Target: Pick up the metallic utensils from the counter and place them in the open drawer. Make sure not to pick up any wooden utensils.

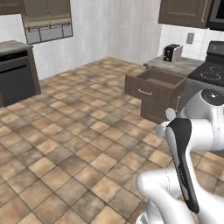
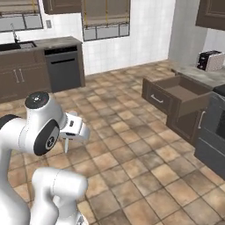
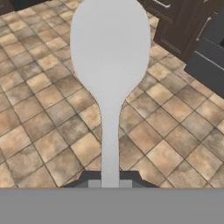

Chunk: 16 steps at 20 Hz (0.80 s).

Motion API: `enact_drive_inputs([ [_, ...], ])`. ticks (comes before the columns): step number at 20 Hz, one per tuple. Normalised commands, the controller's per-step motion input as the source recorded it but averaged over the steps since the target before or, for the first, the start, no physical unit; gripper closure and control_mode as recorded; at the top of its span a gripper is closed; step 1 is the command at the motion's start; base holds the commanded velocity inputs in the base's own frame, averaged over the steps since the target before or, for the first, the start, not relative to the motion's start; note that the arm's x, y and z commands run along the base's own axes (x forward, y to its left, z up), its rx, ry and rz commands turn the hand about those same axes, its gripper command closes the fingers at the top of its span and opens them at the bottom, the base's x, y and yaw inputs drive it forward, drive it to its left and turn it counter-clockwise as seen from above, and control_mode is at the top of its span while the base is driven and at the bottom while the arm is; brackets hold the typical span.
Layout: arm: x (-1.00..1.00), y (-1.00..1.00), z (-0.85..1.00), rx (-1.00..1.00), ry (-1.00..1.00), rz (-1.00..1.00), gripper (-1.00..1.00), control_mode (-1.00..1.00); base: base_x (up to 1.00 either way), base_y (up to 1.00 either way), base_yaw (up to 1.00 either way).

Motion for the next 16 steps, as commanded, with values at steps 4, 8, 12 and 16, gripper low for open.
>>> enact_drive_inputs([
  [4, 0.0, 0.0, 0.0, 0.0, 0.0, 0.0, 1.0, 1.0, 1.0, -1.0, 0.0],
  [8, 0.0, 0.0, 0.0, 0.0, 0.0, 0.0, 1.0, 1.0, 1.0, -1.0, 0.11],
  [12, 0.0, 0.0, 0.0, 0.0, 0.0, 0.0, 1.0, 1.0, 1.0, -1.0, 0.33],
  [16, 0.0, 0.0, 0.0, 0.0, 0.0, 0.0, 1.0, 1.0, 1.0, -1.0, 0.35],
])
